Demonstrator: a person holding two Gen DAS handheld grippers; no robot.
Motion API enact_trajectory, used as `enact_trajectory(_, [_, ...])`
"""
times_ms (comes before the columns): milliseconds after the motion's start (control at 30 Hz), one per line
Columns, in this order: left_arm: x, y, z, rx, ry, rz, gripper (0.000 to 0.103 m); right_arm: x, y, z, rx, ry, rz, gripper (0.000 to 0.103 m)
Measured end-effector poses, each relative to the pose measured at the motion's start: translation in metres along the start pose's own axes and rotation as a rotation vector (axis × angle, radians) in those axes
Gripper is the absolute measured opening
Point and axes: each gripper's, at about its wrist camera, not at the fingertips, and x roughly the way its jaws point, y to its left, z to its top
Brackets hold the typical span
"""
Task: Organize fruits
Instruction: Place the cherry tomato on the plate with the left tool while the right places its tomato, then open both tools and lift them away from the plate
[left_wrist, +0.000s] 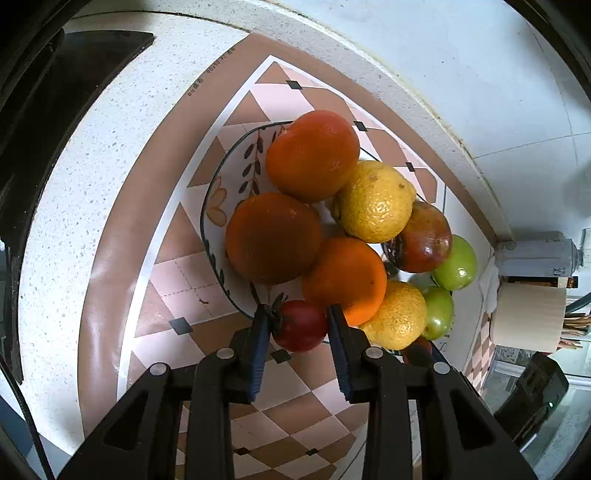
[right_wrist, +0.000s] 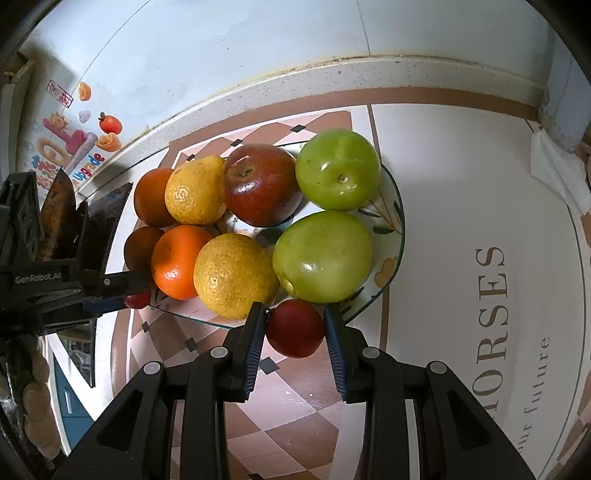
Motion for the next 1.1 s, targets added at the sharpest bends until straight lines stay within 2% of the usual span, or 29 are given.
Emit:
enact_trajectory(67, [0.003, 0.000, 0.000, -0.001, 0.005, 0.013, 0.029, 0.000, 0.001, 0.000, -0.001, 0.002, -0.005, 0.042])
enact_trajectory(133, [0.003, 0.000, 0.000, -0.009, 0.009, 0.029, 0.031, -0.004, 0.000, 0.000, 0.012, -0.005, -0.004, 0.063])
enact_trajectory(267, [0.002, -0.001, 0.002, -0.002, 0.010, 0.057, 0.032, -0.015, 0.000, 0.001, 0.023, -0.018, -0.006, 0.065])
enact_trajectory(333, [-0.001, -0.003, 0.001, 0.014, 0.004, 0.073, 0.034, -0.025, -0.001, 0.001, 0.031, -0.028, -0.025, 0.076])
enact_trajectory(433, [-0.010, -0.011, -0.002, 0.064, -0.028, 0.134, 0.057, -0.037, 0.001, 0.001, 0.009, -0.037, -0.082, 0.092])
enact_trajectory(467, [-0.014, -0.013, -0.004, 0.080, -0.043, 0.158, 0.071, -0.040, 0.003, 0.002, -0.004, -0.029, -0.115, 0.093])
enact_trajectory(500, [-0.018, -0.016, -0.007, 0.104, -0.061, 0.185, 0.079, -0.042, 0.004, 0.002, -0.014, -0.024, -0.132, 0.093])
enact_trajectory(567, [-0.026, -0.022, -0.014, 0.159, -0.095, 0.246, 0.085, -0.048, 0.005, 0.000, -0.026, -0.023, -0.165, 0.095])
enact_trajectory(633, [-0.032, -0.027, -0.023, 0.204, -0.116, 0.320, 0.096, -0.052, 0.007, -0.002, -0.038, -0.029, -0.170, 0.096])
enact_trajectory(767, [-0.040, -0.030, -0.037, 0.246, -0.152, 0.384, 0.098, -0.063, 0.013, -0.004, -0.044, -0.048, -0.188, 0.097])
enact_trajectory(1100, [-0.087, -0.040, -0.071, 0.294, -0.266, 0.395, 0.098, -0.113, 0.032, -0.024, -0.044, -0.129, -0.221, 0.098])
